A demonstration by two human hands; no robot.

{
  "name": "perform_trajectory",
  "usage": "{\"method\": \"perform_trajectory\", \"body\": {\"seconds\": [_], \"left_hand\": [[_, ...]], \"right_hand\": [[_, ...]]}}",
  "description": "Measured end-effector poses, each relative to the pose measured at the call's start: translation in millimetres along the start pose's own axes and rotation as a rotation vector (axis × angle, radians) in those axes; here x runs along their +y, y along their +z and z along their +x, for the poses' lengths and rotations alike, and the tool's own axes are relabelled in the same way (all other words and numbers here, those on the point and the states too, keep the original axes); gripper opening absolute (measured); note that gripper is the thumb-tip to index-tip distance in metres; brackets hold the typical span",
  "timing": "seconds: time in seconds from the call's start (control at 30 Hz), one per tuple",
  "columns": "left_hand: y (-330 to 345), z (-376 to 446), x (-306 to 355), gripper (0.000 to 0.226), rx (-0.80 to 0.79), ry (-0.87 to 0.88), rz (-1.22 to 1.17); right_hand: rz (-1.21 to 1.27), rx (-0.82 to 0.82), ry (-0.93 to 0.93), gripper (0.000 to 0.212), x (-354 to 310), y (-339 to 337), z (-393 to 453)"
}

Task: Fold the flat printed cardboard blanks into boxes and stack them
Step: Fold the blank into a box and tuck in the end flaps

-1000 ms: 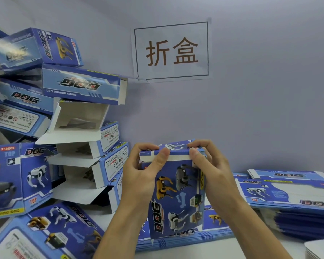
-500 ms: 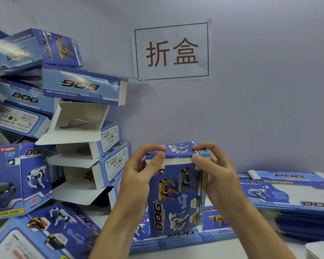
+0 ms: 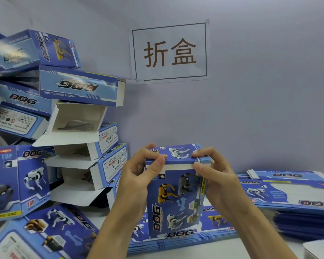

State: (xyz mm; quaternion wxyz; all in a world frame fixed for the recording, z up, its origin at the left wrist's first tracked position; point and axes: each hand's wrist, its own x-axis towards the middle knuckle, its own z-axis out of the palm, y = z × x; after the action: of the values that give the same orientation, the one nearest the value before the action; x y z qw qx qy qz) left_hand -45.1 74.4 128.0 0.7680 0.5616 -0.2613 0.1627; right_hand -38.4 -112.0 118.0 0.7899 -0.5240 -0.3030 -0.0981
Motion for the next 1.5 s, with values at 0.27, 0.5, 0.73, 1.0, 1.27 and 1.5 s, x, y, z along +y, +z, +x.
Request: {"method": "perform_trajectory", "body": {"seconds": [0.27, 0.5, 0.73, 1.0, 1.27, 1.5], "left_hand": [[0.6, 0.3, -1.1, 0.026, 0.032, 0.076, 0.111], [-5.0, -0.1, -5.4, 0.023, -0.040, 0.079, 0.079], [-0.9, -0.1, -4.8, 0.017, -0.010, 0.082, 0.045], [-2.5, 4.9, 1.6, 0.028, -0.048, 0.022, 0.073], [1.5, 3.8, -2.7, 0.036, -0.052, 0.012, 0.035], [3.0, 5.1, 2.9, 0.023, 0.003, 0.042, 0.131]], "right_hand": [[-0.090, 0.053, -0.051, 0.026, 0.8, 2.4, 3.5], [-0.041, 0.038, -0.025, 0.016, -0.6, -1.4, 2.8], [-0.070, -0.010, -0.038, 0.032, 1.4, -8.0, 5.0], [-0.181, -0.108, 0.003, 0.061, -0.8, -8.2, 5.5], [-0.175, -0.028, -0.063, 0.051, 4.3, -4.2, 8.3], [-0.090, -0.067, -0.014, 0.048, 6.0, -6.4, 9.8]]}}
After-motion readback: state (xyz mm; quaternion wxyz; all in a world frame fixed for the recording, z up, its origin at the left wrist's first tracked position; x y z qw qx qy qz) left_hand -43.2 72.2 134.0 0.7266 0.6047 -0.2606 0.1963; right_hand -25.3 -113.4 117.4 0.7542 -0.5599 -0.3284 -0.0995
